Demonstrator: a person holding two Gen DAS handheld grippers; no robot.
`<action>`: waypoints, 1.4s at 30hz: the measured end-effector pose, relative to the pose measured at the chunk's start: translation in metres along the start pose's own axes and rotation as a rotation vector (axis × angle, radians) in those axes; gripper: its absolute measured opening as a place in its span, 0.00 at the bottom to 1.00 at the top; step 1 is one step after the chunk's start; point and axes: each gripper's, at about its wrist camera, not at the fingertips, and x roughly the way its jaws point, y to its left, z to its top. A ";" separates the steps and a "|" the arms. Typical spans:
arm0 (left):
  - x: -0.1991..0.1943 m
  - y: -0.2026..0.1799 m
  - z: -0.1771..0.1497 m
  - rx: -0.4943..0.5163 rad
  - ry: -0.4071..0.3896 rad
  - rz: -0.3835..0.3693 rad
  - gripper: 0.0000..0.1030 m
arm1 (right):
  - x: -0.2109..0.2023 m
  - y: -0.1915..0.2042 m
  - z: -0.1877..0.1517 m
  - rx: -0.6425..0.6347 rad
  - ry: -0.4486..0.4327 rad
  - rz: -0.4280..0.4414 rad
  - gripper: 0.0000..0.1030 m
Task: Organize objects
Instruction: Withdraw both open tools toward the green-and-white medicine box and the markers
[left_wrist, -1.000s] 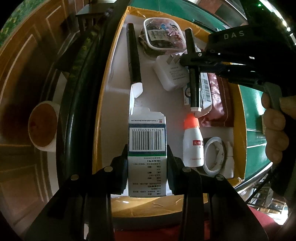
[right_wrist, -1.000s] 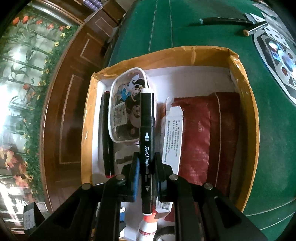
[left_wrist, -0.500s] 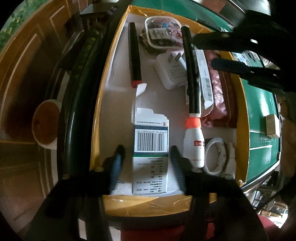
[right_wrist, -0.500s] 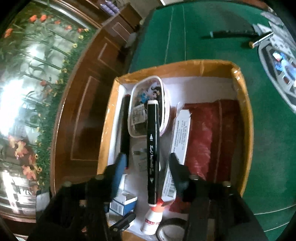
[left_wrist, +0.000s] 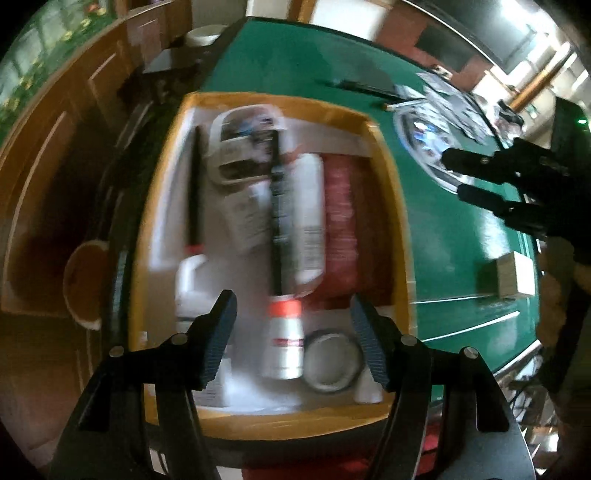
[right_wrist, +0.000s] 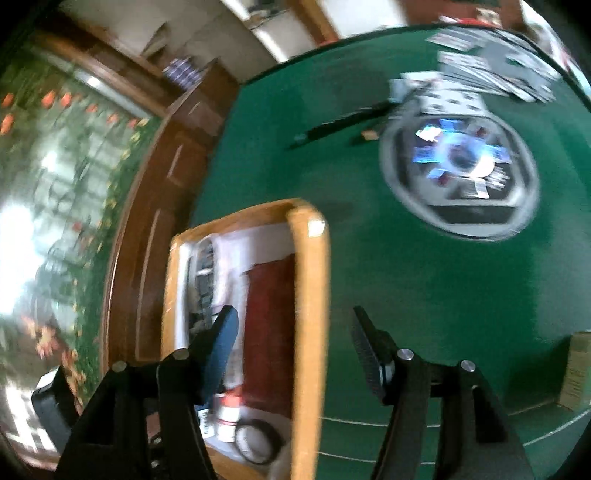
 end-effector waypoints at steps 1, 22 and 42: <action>-0.002 -0.006 0.001 0.017 0.004 -0.008 0.62 | -0.004 -0.012 0.002 0.028 -0.003 -0.004 0.60; 0.038 -0.164 0.143 0.268 -0.043 -0.078 0.62 | -0.116 -0.175 -0.001 0.226 -0.125 -0.056 0.61; 0.220 -0.228 0.287 0.431 0.042 0.175 0.64 | -0.175 -0.290 -0.078 0.335 -0.118 -0.170 0.61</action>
